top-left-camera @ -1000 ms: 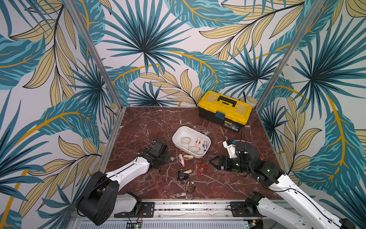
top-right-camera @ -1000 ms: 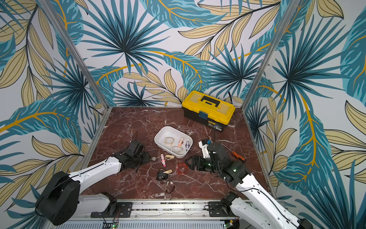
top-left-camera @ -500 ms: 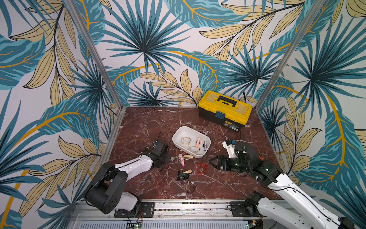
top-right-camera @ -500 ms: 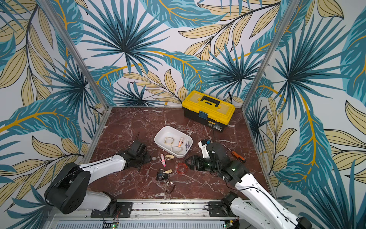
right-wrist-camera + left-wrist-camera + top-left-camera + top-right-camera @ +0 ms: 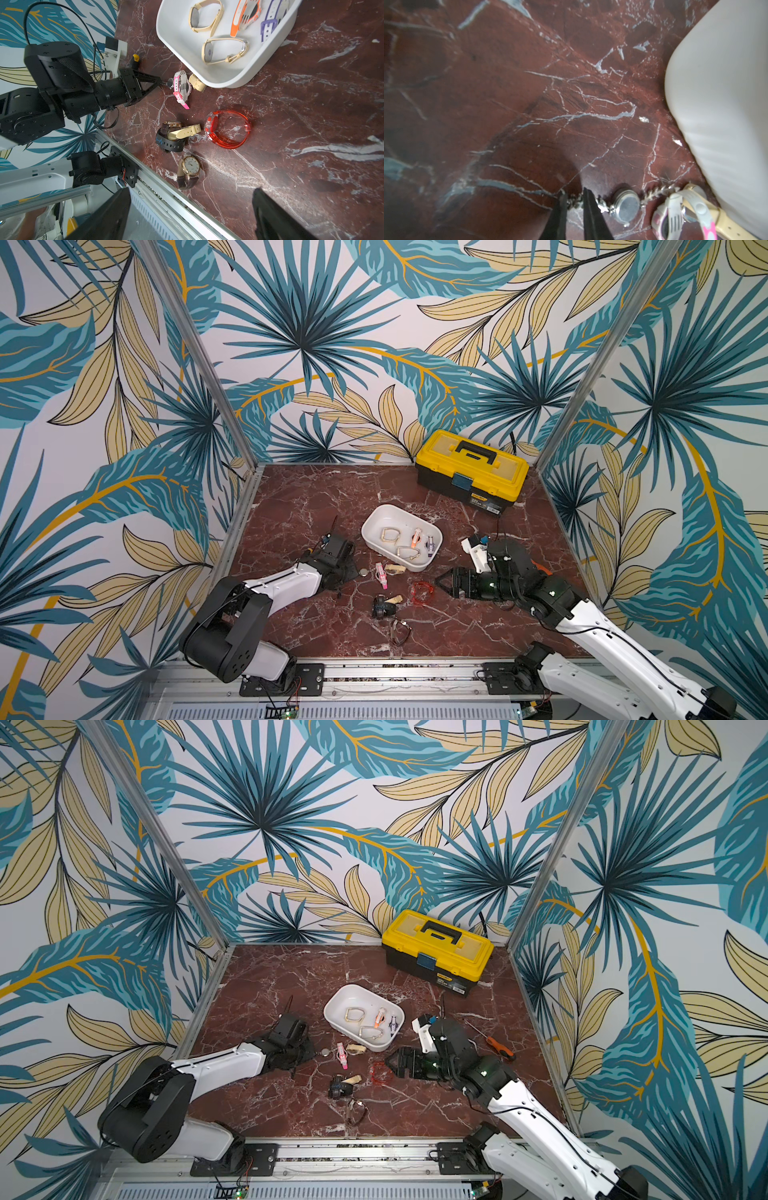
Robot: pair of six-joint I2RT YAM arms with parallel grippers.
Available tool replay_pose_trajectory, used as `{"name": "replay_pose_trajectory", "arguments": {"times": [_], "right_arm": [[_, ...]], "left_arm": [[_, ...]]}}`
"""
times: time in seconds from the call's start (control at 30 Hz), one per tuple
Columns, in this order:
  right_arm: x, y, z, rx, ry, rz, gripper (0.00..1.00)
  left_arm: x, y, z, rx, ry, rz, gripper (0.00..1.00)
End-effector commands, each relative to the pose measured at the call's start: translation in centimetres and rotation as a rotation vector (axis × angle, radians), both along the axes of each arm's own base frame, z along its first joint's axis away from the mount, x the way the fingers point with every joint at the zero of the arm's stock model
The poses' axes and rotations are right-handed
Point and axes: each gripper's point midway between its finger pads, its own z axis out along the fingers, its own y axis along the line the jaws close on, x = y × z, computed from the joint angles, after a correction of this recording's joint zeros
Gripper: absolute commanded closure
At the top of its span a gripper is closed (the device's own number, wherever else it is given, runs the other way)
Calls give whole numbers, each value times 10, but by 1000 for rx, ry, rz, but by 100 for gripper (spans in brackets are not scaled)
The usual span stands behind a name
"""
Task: Put the watch into the storage box
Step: Pick up the watch at the center of the board.
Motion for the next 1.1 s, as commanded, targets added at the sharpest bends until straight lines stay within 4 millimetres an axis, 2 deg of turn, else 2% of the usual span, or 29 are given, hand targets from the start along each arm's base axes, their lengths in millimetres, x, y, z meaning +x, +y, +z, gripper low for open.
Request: {"name": "replay_pose_trajectory", "arguments": {"times": [0.0, 0.2, 0.23, 0.4, 0.63, 0.83, 1.07], "right_arm": [[1, 8, -1, 29, -1, 21, 6], [5, 12, 0, 34, -2, 24, 6], [6, 12, 0, 35, -4, 23, 6], [8, 12, 1, 33, -8, 16, 6], [10, 13, -1, 29, -4, 13, 6], [11, 14, 1, 27, -12, 13, 6], [15, 16, 0, 21, -13, 15, 6]], "left_arm": [[-9, 7, -7, 31, 36, -8, 85], [-8, 8, 2, 37, 8, -20, 89], [-13, 11, 2, 47, 25, -24, 90], [-10, 16, 19, 71, -27, -32, 89], [-12, 15, 36, 59, -57, -50, 98], [-13, 20, 78, 78, -120, -76, 99], [-14, 14, 133, 54, -188, -139, 100]]}}
